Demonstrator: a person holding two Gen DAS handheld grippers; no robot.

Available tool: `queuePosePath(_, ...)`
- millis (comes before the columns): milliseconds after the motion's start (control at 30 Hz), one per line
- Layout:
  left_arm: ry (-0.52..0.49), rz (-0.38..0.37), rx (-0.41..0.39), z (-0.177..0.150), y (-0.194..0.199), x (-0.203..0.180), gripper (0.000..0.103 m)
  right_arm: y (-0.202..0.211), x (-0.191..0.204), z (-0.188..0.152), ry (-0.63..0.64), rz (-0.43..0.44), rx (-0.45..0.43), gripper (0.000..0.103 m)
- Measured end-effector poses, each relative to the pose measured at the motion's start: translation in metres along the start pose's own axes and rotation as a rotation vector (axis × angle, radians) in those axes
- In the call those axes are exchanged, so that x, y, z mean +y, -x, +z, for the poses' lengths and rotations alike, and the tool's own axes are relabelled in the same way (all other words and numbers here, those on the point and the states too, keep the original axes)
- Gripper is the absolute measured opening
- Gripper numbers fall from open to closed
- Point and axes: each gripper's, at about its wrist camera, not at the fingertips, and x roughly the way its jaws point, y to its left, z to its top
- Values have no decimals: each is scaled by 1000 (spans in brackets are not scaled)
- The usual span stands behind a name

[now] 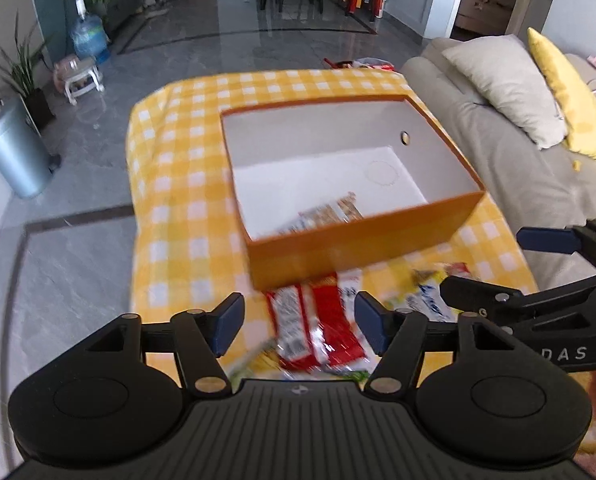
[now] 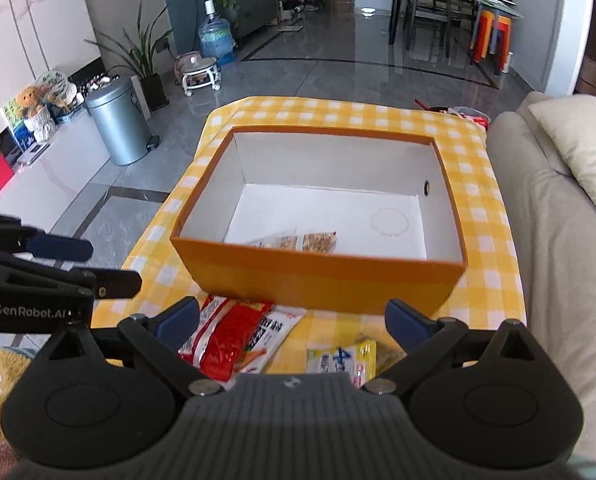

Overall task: Organize snacks
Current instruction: 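Withdraw both tools from the box back toward the remaining snacks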

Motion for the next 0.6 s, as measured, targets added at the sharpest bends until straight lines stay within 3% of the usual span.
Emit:
queuePosePath(167, 33, -66, -27, -20, 2, -2, 90, 4, -7, -22, -56, -26, 13, 96)
queuePosePath(300, 46, -87, -42, -31, 2, -3, 91, 8, -15, -35, -94, -66, -6, 96)
queuePosePath(400, 37, -53, -47, -39, -1, -7, 91, 11, -20, -42, -112, -95, -16, 97)
queuePosePath(533, 97, -14, -87, -52, 1, -6, 91, 14, -27, -52, -122, -111, -21, 98)
queuePosePath(600, 141, -32, -95, -57, 2, -5, 91, 14, -29, -58, -126, -119, -26, 99)
